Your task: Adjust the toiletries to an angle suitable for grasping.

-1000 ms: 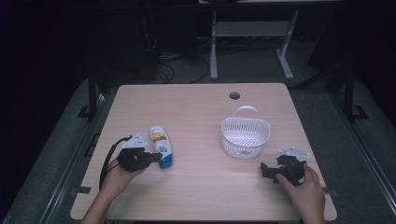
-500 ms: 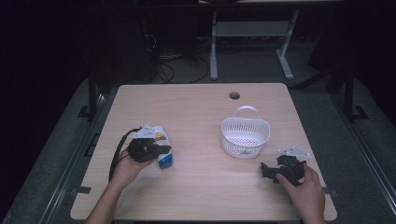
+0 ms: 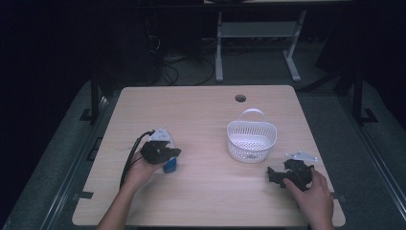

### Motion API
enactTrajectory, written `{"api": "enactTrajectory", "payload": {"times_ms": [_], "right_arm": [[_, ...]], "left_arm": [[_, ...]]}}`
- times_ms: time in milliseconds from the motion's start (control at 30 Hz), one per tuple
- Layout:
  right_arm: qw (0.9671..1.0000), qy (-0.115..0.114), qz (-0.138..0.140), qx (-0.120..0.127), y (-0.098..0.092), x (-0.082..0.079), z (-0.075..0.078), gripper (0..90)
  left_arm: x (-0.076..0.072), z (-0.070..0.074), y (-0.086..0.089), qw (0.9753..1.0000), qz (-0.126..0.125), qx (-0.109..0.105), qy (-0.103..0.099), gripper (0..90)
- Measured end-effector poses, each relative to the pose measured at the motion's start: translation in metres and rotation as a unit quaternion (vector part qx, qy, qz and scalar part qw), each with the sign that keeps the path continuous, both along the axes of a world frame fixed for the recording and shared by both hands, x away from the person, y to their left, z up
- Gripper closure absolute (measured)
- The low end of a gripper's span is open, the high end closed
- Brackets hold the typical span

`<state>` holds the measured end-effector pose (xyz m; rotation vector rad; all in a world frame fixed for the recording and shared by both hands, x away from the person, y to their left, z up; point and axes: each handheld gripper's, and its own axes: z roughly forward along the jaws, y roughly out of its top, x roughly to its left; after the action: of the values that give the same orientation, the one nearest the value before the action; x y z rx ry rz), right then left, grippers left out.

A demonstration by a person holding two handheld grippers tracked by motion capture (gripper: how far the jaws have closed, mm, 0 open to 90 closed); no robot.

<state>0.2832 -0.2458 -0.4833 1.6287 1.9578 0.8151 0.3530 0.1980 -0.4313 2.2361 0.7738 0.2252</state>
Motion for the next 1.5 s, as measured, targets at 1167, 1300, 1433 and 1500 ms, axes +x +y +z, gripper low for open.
{"api": "enactTrajectory", "payload": {"times_ms": [1167,1300,1433,1500], "right_arm": [[1.0,0.0,0.0,0.0,0.0,0.0,0.0,0.0],[1.0,0.0,0.0,0.0,0.0,0.0,0.0,0.0],[1.0,0.0,0.0,0.0,0.0,0.0,0.0,0.0],[1.0,0.0,0.0,0.0,0.0,0.0,0.0,0.0]], "left_arm": [[-0.004,-0.013,0.017,0.9987,0.01,0.042,0.029,90.0],[-0.005,-0.012,0.023,0.9986,0.019,0.039,0.031,90.0],[-0.005,-0.011,0.032,0.9983,0.026,0.041,0.033,90.0],[-0.005,-0.011,0.034,0.9982,0.028,0.04,0.033,90.0]]}}
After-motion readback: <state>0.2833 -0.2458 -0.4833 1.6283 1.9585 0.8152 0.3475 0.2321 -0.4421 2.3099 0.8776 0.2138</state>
